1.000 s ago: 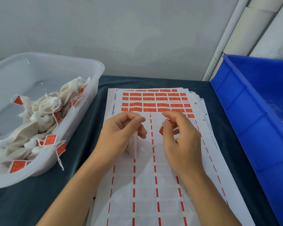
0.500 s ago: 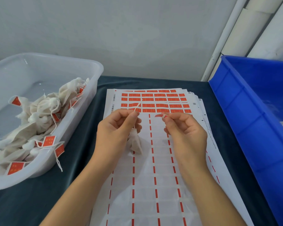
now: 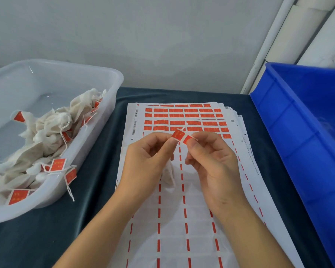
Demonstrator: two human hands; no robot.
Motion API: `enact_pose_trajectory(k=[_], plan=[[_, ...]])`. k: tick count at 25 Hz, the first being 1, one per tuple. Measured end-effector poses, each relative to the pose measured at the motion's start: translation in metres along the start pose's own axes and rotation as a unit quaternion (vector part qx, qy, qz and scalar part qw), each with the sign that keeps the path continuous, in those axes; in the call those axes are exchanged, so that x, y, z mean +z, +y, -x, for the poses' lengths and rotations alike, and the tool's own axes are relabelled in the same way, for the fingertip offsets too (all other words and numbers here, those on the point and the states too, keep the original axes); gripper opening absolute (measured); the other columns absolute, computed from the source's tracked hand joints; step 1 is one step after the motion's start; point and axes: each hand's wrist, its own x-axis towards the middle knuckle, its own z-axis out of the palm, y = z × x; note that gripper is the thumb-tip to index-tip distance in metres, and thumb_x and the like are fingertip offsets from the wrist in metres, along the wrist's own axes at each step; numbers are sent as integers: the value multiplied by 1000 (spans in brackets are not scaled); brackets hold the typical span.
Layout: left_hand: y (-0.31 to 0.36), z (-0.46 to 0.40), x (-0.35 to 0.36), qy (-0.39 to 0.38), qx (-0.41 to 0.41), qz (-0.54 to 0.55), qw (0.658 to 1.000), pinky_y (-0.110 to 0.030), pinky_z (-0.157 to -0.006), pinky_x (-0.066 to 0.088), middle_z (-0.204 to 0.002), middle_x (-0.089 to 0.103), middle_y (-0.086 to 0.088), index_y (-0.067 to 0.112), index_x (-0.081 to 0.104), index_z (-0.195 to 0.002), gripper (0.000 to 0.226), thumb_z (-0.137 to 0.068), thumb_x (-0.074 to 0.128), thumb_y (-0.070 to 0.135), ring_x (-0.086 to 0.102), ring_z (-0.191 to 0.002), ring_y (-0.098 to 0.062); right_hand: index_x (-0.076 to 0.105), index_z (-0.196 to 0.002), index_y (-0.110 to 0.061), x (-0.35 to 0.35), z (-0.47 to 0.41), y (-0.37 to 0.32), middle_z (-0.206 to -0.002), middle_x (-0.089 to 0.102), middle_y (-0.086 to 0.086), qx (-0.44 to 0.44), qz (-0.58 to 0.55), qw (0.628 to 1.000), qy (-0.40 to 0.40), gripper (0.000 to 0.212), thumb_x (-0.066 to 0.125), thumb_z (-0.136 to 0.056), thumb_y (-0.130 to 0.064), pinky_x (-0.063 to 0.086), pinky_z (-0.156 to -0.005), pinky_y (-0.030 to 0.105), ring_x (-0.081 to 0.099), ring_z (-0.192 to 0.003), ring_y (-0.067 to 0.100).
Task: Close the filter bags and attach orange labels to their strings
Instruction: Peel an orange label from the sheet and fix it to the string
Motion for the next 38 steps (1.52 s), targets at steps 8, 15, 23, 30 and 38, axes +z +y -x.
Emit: enact_pose_trajectory(k=[8, 15, 23, 30, 38], plan=[[2, 5, 5, -24, 29, 21, 999, -13, -70, 56, -89, 78, 16, 34, 78, -102, 20, -91, 66, 46, 74, -84, -10, 77, -98, -27, 5, 1, 6, -99, 78, 0, -24, 30, 999, 0, 13, 77, -85, -29, 59, -73, 26, 74, -90, 20], [3, 6, 5, -32, 28, 47, 998, -14, -72, 56, -89, 77, 14, 30, 77, -100, 12, -95, 67, 34, 74, -85, -11, 77, -99, -23, 5, 1, 7, -99, 78, -1, -38, 41, 998, 18, 14, 78, -87, -29, 59, -73, 26, 74, -90, 20], [3, 7, 4, -51, 8, 77, 996, -18, -74, 57, -90, 77, 6, 27, 79, -99, 15, -97, 66, 33, 72, -82, -15, 75, -98, -21, 5, 1, 9, -93, 77, -3, -54, 67, 996, 36, 8, 77, -91, -24, 61, -74, 27, 73, -86, 18], [0, 5, 1, -65, -29, 106, 992, -37, -83, 62, -88, 74, -2, 23, 79, -92, 18, -99, 65, 33, 71, -84, -19, 75, -99, -26, 5, 1, 5, -89, 76, -2, -54, 79, 994, 47, 16, 81, -86, -32, 60, -72, 24, 74, -83, 17], [0, 4, 5, -54, -10, 31, 998, -17, -71, 59, -78, 75, 5, 32, 77, -85, 26, -85, 63, 54, 73, -75, -15, 77, -97, -34, 0, -1, 1, -91, 78, -12, -65, 128, 989, 25, 10, 71, -96, -26, 60, -66, 19, 75, -88, 13]])
